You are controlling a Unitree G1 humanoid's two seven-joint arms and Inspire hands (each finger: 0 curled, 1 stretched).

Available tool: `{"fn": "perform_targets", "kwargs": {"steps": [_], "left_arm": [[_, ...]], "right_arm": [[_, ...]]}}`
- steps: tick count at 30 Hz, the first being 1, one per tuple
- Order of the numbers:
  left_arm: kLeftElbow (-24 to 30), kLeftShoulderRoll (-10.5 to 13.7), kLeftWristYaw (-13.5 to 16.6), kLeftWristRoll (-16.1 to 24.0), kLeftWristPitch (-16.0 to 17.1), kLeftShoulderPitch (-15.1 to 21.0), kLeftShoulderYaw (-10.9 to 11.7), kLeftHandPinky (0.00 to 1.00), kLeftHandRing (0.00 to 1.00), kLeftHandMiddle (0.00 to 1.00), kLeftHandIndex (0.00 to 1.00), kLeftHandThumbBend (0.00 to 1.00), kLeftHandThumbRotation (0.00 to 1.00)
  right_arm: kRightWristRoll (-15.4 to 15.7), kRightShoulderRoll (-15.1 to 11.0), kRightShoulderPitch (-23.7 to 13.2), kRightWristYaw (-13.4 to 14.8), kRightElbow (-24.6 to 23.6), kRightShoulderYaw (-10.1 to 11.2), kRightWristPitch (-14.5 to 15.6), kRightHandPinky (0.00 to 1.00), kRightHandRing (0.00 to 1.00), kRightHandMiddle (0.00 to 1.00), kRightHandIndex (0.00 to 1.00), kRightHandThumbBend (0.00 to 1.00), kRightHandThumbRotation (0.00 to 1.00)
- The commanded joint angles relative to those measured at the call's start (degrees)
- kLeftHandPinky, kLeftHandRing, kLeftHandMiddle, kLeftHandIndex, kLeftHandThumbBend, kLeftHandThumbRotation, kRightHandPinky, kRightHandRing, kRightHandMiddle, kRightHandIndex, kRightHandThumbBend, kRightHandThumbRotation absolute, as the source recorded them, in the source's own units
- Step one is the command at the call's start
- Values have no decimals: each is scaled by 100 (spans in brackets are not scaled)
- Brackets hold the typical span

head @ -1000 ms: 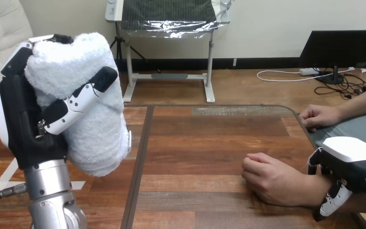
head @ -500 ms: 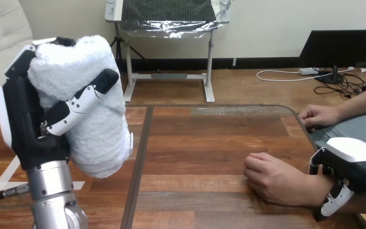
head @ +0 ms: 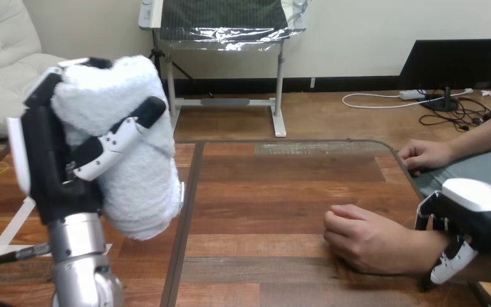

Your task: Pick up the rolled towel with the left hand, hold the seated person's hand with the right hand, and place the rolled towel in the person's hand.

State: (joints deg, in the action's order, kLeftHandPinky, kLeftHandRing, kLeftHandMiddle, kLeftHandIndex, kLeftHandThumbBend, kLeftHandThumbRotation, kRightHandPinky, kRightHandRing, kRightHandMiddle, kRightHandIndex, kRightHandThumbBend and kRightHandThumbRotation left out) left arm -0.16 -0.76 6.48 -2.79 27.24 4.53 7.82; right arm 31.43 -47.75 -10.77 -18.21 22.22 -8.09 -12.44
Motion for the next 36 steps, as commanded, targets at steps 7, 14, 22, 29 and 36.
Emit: {"fn": "perform_targets", "kwargs": {"steps": [7,14,22,29,36], "left_arm": [[-618,66,-166,-35,330,891,-29,25,30,37,40,61,0],[-933,45,-196,-18,339,1107,-36,26,31,37,39,60,0],[-1357,37,-275,-58,372,1397,-44,25,30,37,39,57,0],[-1698,4,-215,15,445,1627,-39,26,30,37,39,58,0],[-1956,-121,-76,105,442,1863,-92,26,31,36,39,61,0]], "right_arm": [[-302,-78,-243,66,-419,342,-104,22,29,38,45,95,0],[-382,-87,-274,-30,-603,417,-2,24,31,39,45,95,0],[-429,-43,-291,-128,-885,508,149,24,31,39,46,95,0],[-490,-33,-305,-116,-985,544,37,26,33,40,46,96,0],[-564,14,-339,-144,-1034,556,-20,28,34,41,45,96,0]]}}
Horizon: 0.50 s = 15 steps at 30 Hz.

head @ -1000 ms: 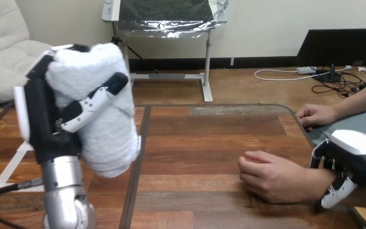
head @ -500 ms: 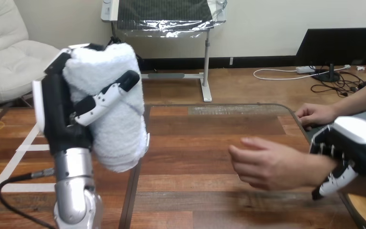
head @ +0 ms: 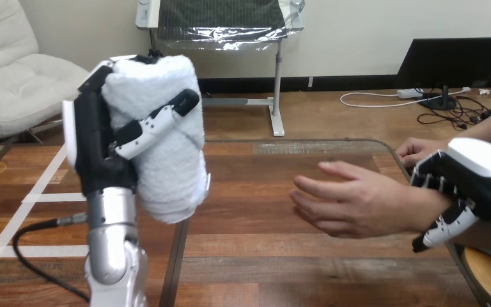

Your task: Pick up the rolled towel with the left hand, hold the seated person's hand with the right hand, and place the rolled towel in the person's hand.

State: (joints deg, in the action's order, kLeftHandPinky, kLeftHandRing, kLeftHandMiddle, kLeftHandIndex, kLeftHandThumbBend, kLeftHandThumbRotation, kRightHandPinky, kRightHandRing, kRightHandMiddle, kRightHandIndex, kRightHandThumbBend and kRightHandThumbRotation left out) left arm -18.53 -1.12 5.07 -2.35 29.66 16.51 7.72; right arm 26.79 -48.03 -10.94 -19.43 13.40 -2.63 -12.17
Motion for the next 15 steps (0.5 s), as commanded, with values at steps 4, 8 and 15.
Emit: {"fn": "perform_targets", "kwargs": {"steps": [4,8,15], "left_arm": [[-330,-156,77,41,313,814,-105,25,31,36,39,60,0],[-547,-217,81,27,439,945,-113,25,31,36,38,60,0],[-1099,-343,69,-36,665,1247,-85,26,32,37,39,62,0]], "right_arm": [[-136,86,-368,2,-88,12,-143,28,34,41,45,96,0],[-141,116,-409,-14,-81,6,-149,28,34,41,44,97,0],[-85,181,-499,-26,-99,-46,-69,29,35,41,45,97,0]]}}
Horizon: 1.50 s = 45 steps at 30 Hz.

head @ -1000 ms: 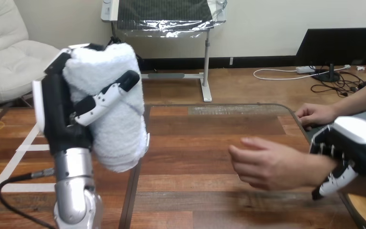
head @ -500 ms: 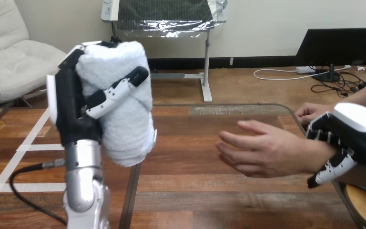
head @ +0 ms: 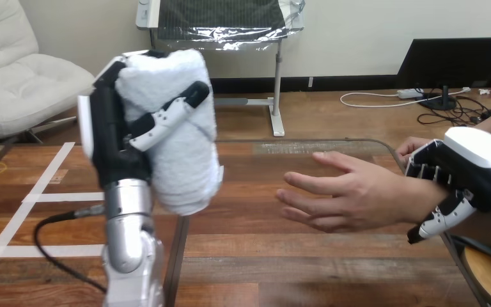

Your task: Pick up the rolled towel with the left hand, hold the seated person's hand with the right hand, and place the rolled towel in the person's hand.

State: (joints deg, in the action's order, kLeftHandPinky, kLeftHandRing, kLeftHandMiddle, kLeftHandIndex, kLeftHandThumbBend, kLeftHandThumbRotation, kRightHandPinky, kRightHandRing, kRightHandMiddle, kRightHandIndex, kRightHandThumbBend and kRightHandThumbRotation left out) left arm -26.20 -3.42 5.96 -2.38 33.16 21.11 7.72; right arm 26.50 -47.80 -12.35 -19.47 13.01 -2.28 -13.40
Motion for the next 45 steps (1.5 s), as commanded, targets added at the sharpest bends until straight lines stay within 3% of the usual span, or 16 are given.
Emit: {"fn": "perform_targets", "kwargs": {"steps": [1,8,21,32,45], "left_arm": [[-414,-129,-34,-51,354,827,-79,27,32,37,39,62,0],[-944,-229,-38,-68,549,1094,-68,29,34,39,41,64,0],[-1718,-522,58,31,801,1523,-143,30,36,41,43,69,0],[-2097,-818,-118,-97,906,1758,-175,30,36,41,43,72,0],[-2325,-1111,-150,-133,886,1884,-381,31,37,41,44,73,0]], "right_arm": [[-54,164,-366,-24,-67,-85,56,29,35,41,45,97,0],[-11,211,-441,-10,-94,-128,43,31,37,43,46,97,0],[35,354,-599,-161,-269,-202,353,34,39,44,46,95,0],[-3,486,-696,-226,-424,-248,549,32,39,45,46,95,0],[-13,628,-849,-260,-506,-344,665,33,39,45,46,95,2]]}}
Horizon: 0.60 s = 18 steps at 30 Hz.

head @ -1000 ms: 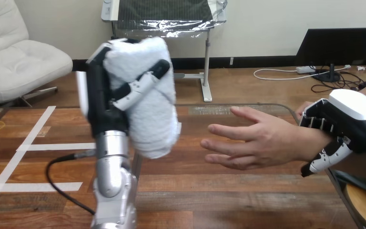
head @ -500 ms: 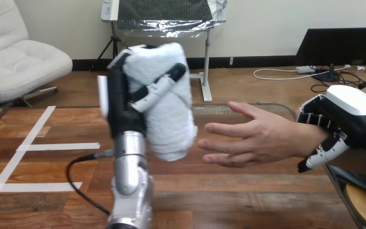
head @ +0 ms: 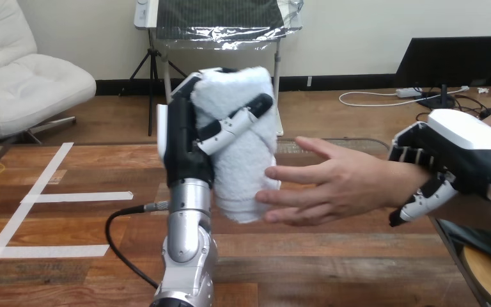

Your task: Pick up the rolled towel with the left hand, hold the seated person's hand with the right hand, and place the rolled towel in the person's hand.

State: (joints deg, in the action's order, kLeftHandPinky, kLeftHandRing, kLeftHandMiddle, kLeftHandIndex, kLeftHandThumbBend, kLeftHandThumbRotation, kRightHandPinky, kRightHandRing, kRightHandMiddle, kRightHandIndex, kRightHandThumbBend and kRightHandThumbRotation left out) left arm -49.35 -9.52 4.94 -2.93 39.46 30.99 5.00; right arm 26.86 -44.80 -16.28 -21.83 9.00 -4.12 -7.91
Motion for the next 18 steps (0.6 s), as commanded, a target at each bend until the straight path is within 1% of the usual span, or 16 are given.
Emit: {"fn": "perform_targets", "kwargs": {"steps": [1,6,11,18], "left_arm": [[-25,-518,-58,-89,263,902,-119,31,37,41,44,73,0],[-71,-634,-147,-193,266,924,-152,31,37,42,44,72,0],[-112,-694,-169,-239,273,952,-201,32,38,42,44,71,0],[-159,-767,-152,-225,323,995,-285,32,38,42,44,70,0]], "right_arm": [[-49,340,-467,-23,-113,-168,129,33,39,45,46,95,2],[-54,399,-521,-34,-156,-208,179,32,38,44,46,95,2],[-72,455,-574,-70,-183,-236,202,31,37,43,46,95,3],[-18,563,-653,-202,-406,-290,501,31,37,44,46,94,3]]}}
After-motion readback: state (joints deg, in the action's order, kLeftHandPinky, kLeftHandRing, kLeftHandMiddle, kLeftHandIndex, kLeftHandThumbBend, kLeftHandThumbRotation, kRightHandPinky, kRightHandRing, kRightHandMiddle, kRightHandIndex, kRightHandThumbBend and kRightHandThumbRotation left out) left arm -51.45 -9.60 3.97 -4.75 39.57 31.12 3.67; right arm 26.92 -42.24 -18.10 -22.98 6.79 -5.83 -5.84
